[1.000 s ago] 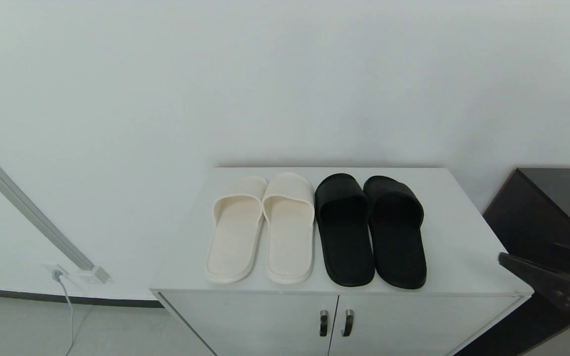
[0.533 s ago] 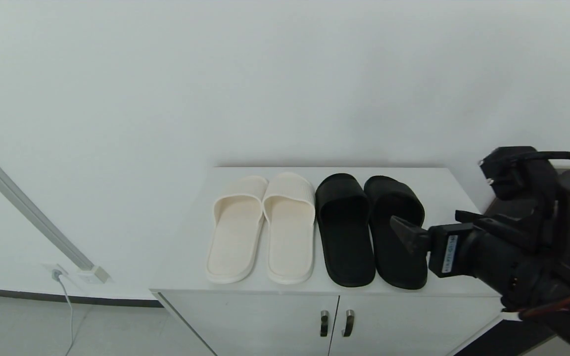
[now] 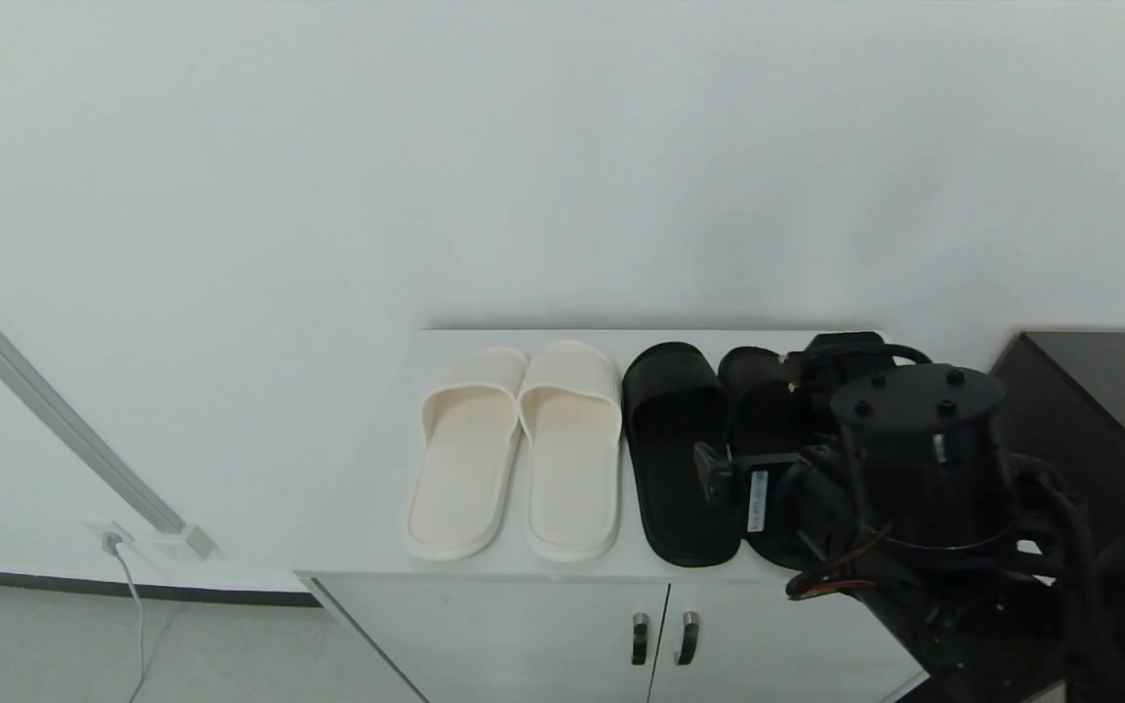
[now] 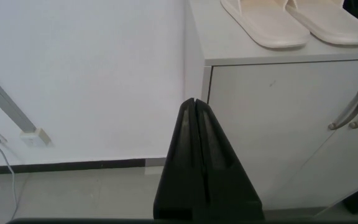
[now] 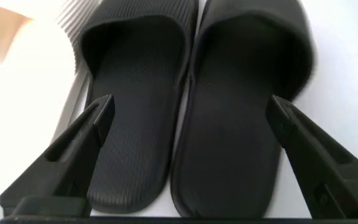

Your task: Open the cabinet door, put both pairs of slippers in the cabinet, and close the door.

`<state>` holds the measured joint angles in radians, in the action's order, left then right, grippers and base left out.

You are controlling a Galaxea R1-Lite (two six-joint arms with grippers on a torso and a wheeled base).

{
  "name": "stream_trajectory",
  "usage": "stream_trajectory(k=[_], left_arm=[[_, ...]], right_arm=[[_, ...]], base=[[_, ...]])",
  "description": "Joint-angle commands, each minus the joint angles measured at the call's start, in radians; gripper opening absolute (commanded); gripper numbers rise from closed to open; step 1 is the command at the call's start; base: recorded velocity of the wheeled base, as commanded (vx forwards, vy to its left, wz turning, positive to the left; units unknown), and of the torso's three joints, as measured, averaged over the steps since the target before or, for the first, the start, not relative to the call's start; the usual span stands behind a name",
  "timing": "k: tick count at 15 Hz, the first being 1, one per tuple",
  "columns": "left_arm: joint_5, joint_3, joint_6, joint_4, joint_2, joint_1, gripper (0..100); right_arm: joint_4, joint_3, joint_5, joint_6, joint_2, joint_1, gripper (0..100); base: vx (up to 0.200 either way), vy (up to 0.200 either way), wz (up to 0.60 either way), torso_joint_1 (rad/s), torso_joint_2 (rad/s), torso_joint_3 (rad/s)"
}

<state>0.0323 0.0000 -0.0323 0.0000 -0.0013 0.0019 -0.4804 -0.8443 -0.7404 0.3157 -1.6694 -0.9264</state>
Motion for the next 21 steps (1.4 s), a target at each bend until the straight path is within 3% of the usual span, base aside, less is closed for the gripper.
stream_trajectory(k=[1,8,12,17,18,21], left_arm=[[0.0,0.0,0.0,0.0,0.001,0.001,0],[0.0,0.0,0.0,0.0,0.001,0.0,0],[0.0,0.0,0.002,0.0,0.001,0.001,0],[0.0,0.0,0.002,0.002,0.001,0.001,0],[0.0,0.0,0.002,0.002,0.001,0.001,0],[0.0,0.0,0.002,0.0,0.001,0.001,0]], right_arm=[[-0.012,-0.038,0.0,0.005,-0.084,0.014,100],[-0.112,-0.176,-0.004,-0.027,-0.26,0.107,100],[-0.241,-0.21,-0.004,-0.15,-0.305,0.123,100],[-0.288,-0.217,-0.005,-0.187,-0.339,0.146,100],[-0.29,-0.217,-0.004,-0.185,-0.339,0.152,0],[-0.297,-0.216,-0.005,-0.187,-0.331,0.153,0]], base=[[0.0,0.0,0.0,0.0,0.0,0.0],[0.0,0.0,0.0,0.0,0.0,0.0],[0.0,0.0,0.0,0.0,0.0,0.0],[0.0,0.0,0.0,0.0,0.0,0.0],[0.0,0.0,0.0,0.0,0.0,0.0],[0.0,0.0,0.0,0.0,0.0,0.0]])
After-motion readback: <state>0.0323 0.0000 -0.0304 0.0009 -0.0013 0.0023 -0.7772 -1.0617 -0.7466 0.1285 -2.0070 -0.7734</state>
